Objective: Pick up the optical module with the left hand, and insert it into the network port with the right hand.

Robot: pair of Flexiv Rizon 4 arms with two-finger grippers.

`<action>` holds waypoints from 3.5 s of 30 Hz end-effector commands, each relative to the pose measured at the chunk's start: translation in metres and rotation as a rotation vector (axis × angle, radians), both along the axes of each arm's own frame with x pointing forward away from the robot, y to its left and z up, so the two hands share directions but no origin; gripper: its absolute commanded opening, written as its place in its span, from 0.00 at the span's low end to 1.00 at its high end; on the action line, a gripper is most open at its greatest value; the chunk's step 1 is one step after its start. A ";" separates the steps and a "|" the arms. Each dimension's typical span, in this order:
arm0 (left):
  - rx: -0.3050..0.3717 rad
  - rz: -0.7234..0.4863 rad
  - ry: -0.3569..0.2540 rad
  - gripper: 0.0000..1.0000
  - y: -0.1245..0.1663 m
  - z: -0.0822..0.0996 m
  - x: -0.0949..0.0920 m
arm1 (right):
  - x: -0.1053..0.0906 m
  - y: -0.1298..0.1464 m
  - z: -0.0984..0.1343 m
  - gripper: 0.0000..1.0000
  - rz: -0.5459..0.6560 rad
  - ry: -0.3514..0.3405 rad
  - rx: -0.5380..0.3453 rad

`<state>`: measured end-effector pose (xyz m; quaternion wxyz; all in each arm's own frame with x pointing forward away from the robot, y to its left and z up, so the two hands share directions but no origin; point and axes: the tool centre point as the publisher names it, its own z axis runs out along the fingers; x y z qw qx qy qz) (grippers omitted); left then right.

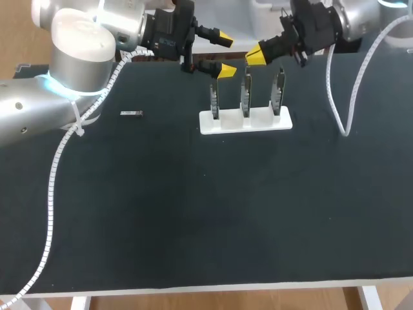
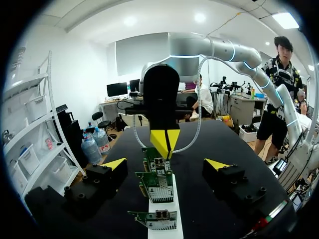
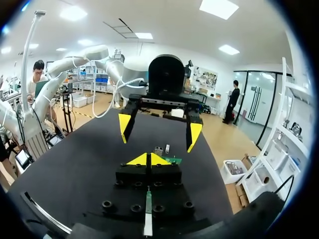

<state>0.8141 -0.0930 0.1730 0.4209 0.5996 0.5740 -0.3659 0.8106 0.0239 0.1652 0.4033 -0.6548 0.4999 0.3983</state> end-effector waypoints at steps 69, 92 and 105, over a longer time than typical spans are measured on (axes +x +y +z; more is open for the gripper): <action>0.004 -0.002 0.003 1.00 -0.001 0.001 0.002 | 0.002 -0.007 -0.016 0.00 -0.016 0.044 0.032; 0.004 -0.002 0.003 1.00 -0.001 0.001 0.002 | -0.008 -0.082 0.010 0.00 -0.124 -0.036 -0.019; 0.004 -0.002 0.003 1.00 -0.001 0.001 0.002 | 0.010 -0.103 0.017 1.00 -0.115 -0.039 -0.043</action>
